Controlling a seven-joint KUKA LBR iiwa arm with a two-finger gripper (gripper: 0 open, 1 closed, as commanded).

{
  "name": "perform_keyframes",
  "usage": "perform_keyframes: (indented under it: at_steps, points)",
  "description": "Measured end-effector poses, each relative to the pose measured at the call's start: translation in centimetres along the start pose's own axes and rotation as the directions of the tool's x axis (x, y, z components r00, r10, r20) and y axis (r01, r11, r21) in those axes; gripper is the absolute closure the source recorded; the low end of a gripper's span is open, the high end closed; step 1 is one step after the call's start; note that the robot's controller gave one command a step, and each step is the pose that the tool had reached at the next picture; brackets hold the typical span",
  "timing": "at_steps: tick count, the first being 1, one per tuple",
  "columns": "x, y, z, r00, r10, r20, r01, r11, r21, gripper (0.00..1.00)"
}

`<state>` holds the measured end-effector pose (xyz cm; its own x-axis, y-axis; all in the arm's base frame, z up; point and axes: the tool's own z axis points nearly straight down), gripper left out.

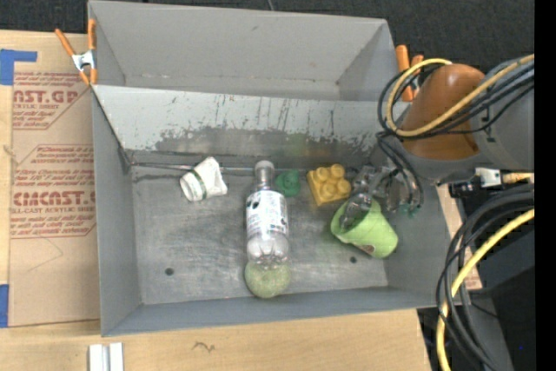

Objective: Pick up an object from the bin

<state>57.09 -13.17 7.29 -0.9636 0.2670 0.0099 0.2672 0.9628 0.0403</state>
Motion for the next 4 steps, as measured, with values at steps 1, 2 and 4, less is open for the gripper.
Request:
perform_keyframes:
  at_steps: [1, 2, 4]
  points:
    - [-0.01, -0.03, 0.00, 1.000, 0.000, 0.000, 0.000, 1.000, 0.000, 1.00]
    - [-0.01, -0.04, 0.01, 1.000, 0.000, 0.001, 0.000, 1.000, 0.001, 1.00]
    - [-0.02, -0.09, 0.01, 1.000, 0.001, 0.001, -0.001, 1.000, 0.001, 1.00]
